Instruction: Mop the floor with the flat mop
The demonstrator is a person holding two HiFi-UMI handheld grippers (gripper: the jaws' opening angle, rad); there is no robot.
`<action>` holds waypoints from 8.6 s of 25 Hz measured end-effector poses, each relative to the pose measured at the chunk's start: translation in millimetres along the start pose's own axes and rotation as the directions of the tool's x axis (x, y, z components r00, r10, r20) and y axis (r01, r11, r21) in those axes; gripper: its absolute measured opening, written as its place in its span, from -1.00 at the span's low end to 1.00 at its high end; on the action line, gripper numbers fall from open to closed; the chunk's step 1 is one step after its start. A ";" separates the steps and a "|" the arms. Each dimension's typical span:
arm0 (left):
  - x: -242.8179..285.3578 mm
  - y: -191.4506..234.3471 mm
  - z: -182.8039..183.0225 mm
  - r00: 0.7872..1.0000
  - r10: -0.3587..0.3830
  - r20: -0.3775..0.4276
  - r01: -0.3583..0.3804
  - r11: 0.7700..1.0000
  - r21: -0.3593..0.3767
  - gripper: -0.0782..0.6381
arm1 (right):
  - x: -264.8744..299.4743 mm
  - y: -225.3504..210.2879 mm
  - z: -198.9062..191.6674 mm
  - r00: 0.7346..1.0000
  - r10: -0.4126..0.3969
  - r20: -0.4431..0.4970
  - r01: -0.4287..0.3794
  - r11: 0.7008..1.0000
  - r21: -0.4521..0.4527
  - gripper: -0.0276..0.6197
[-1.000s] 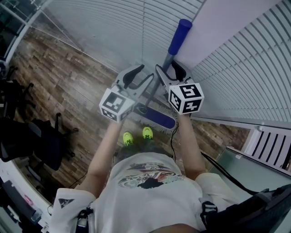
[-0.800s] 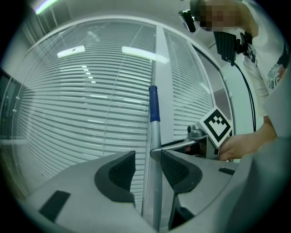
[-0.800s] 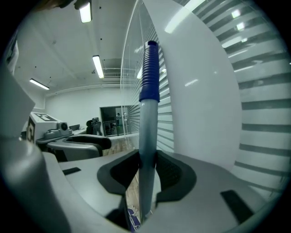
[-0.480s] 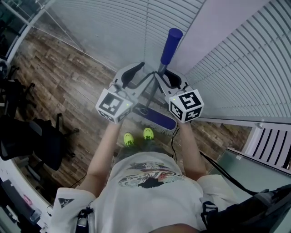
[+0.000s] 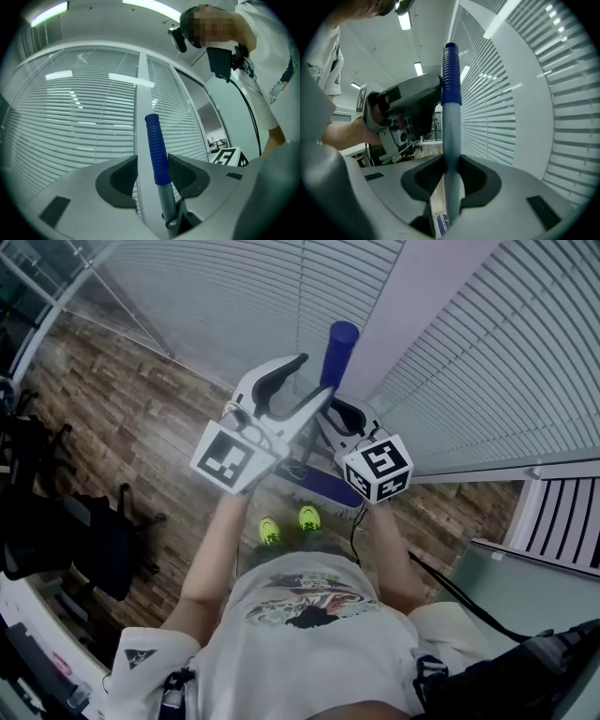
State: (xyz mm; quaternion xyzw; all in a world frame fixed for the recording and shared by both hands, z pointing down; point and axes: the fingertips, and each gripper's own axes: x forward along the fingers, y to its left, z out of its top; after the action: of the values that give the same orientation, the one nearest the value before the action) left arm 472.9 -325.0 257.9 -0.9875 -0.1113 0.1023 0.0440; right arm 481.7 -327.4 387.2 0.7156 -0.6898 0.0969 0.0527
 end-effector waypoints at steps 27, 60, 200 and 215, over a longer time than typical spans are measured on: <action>-114.0 -136.2 78.1 0.979 -0.187 0.083 0.184 0.982 0.042 -0.26 | -81.7 159.8 -39.8 0.997 0.076 -0.018 -0.077 0.992 -0.099 -0.56; -104.4 -416.4 47.0 0.957 0.231 -0.173 -0.205 0.966 0.158 -0.49 | -315.4 210.7 -143.9 0.884 0.465 -0.044 -0.467 0.881 -0.080 -0.48; -434.3 -631.8 69.6 0.800 0.580 -0.153 -0.594 0.729 -0.340 -0.20 | -433.6 484.9 -375.9 0.222 0.966 0.136 0.186 -0.179 0.966 -0.22; -326.9 -720.6 -76.0 0.787 0.174 -0.591 -0.380 0.893 -0.243 0.03 | -497.6 514.1 -433.9 0.144 0.988 0.051 0.182 -0.077 0.980 -0.27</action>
State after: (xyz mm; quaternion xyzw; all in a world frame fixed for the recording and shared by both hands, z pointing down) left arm 25.1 295.3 474.0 -0.9711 0.0385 -0.2046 -0.1170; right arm -74.4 227.3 675.4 0.0214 -0.5475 0.8303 -0.1024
